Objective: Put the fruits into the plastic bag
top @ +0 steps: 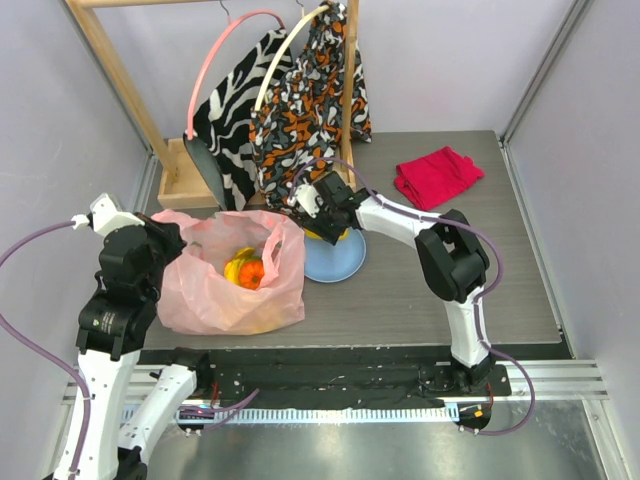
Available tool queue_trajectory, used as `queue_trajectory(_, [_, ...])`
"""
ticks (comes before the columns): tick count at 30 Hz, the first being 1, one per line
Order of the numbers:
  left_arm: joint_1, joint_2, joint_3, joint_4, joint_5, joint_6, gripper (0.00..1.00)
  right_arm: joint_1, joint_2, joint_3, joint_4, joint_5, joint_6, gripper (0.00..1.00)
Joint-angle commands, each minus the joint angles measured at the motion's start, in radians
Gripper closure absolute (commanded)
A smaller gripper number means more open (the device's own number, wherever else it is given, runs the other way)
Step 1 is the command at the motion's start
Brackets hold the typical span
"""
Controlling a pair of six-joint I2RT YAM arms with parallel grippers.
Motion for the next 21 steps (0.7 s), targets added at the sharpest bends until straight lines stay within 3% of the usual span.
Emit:
queue_trajectory(1, [0.006, -0.002, 0.023, 0.025, -0.008, 0.019, 1.00, 0.011, -0.063, -0.074, -0.007, 0.011, 0.024, 0.61])
queue_trajectory(4, [0.006, -0.004, 0.017, 0.022, -0.008, 0.017, 1.00, 0.013, -0.135, -0.103, 0.005, 0.013, 0.060, 0.71])
queue_trajectory(7, [0.006, -0.005, 0.014, 0.025, -0.005, 0.013, 1.00, 0.013, -0.219, -0.124, 0.021, 0.068, 0.114, 0.88])
queue_trajectory(12, [0.006, 0.001, 0.009, 0.043, -0.005, 0.013, 1.00, -0.010, -0.320, -0.147, 0.022, 0.106, 0.204, 0.97])
queue_trajectory(17, [0.006, 0.021, 0.011, 0.072, 0.015, 0.019, 1.00, -0.102, -0.385, -0.020, 0.005, -0.160, 0.345, 0.98])
queue_trajectory(21, [0.006, 0.036, 0.008, 0.088, 0.028, 0.019, 1.00, -0.090, -0.365, 0.159, 0.004, -0.335, 0.427, 0.99])
